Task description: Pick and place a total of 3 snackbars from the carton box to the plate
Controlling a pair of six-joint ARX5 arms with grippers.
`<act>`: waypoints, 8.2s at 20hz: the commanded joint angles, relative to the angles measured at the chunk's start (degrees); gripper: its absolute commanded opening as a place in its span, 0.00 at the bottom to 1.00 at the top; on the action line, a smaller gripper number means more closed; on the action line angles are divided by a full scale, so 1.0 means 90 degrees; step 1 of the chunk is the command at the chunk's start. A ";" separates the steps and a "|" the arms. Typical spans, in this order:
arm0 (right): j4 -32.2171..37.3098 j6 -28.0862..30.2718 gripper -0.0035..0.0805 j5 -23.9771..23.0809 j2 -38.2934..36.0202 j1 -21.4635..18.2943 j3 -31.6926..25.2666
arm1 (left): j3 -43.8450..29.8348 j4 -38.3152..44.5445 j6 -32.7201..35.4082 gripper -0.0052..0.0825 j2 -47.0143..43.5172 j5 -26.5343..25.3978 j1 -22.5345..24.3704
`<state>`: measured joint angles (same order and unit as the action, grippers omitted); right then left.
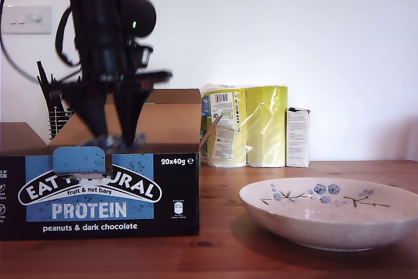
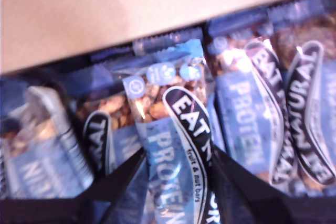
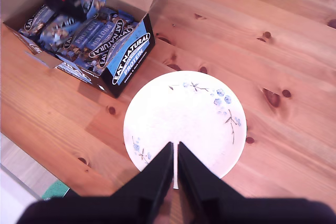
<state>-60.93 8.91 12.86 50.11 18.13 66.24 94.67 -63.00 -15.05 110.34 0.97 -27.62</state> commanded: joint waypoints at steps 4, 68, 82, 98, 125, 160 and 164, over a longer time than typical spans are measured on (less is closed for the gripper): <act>-0.0085 -0.0063 0.03 0.0005 -0.0121 0.0024 -0.0024 | 0.0498 0.0041 0.0075 0.24 -0.0585 0.0012 -0.0646; -0.0005 -0.0097 0.03 -0.0345 -0.1974 0.0024 -0.0206 | -0.0248 0.2470 0.1809 0.03 -0.1785 0.1457 -0.2062; 0.1180 0.0015 0.03 0.0255 -0.1877 0.0027 -0.1311 | -0.3866 0.2970 0.0726 0.03 -0.4199 0.0673 0.0559; 0.1372 0.0024 0.03 0.0413 -0.1501 0.0027 -0.1311 | -0.3752 0.3218 -0.0066 0.51 -0.2181 -0.0687 0.0551; 0.1219 -0.0017 0.03 0.0750 -0.1326 0.0027 -0.1311 | -0.1008 0.1953 0.0410 0.12 -0.1940 -0.0814 -0.0867; -0.0233 -0.0219 0.03 0.0602 -0.2594 0.0024 -0.1311 | -0.0920 0.4954 0.2091 0.12 0.1032 -0.1661 -0.3330; -0.0231 -0.0153 0.03 0.0602 -0.2594 0.0024 -0.1311 | -0.0920 0.4923 0.2188 0.12 0.1042 -0.1860 -0.3439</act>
<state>-63.51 7.40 18.48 27.46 18.11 55.13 86.61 -19.05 4.43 117.75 -15.38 -58.43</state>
